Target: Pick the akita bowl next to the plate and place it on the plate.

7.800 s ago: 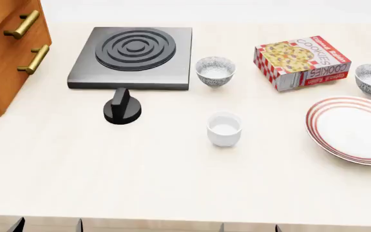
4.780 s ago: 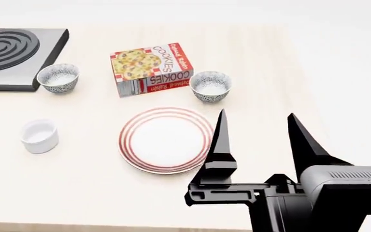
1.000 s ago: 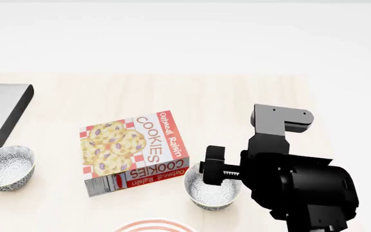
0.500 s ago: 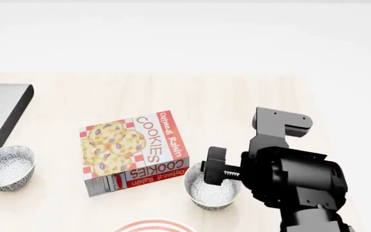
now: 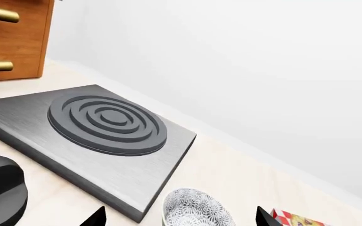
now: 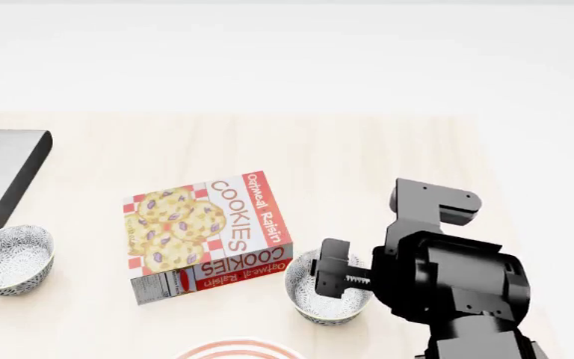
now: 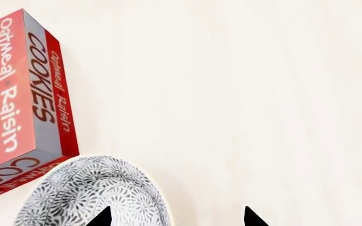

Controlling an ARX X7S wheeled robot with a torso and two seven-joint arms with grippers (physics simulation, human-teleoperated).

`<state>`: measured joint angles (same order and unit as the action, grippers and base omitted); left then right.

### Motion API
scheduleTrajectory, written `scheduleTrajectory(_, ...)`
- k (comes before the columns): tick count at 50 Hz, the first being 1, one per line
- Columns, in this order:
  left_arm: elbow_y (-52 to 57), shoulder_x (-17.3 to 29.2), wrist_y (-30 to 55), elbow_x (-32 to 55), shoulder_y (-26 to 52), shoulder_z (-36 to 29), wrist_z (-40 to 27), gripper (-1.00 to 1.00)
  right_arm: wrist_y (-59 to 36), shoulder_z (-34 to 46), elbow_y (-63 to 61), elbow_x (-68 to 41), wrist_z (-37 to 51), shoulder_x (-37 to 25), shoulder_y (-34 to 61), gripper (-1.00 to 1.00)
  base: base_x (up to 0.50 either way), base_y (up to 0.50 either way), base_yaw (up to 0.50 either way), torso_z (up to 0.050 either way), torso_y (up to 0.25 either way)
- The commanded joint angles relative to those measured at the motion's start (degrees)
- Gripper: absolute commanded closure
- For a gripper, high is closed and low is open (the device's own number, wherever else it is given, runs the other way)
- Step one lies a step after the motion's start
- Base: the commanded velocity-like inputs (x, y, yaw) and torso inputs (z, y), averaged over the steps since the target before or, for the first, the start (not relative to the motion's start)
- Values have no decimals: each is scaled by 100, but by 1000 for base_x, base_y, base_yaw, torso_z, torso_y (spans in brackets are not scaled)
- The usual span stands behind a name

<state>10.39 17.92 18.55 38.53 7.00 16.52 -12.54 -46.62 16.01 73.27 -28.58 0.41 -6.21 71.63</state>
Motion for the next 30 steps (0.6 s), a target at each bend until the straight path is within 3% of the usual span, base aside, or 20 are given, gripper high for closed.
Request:
scheduleTrajectory(1,-34,8,-28,6,9,-17,-1,-100,-5,-100,141,169,-186,27,-26,-100,0,0,0,0,0)
scheduleTrajectory(30,-59,29,-81,35,-6,-49,-18,-100,-216,-477,153,694,-532,81,-160,-100,0,0,0,0,0)
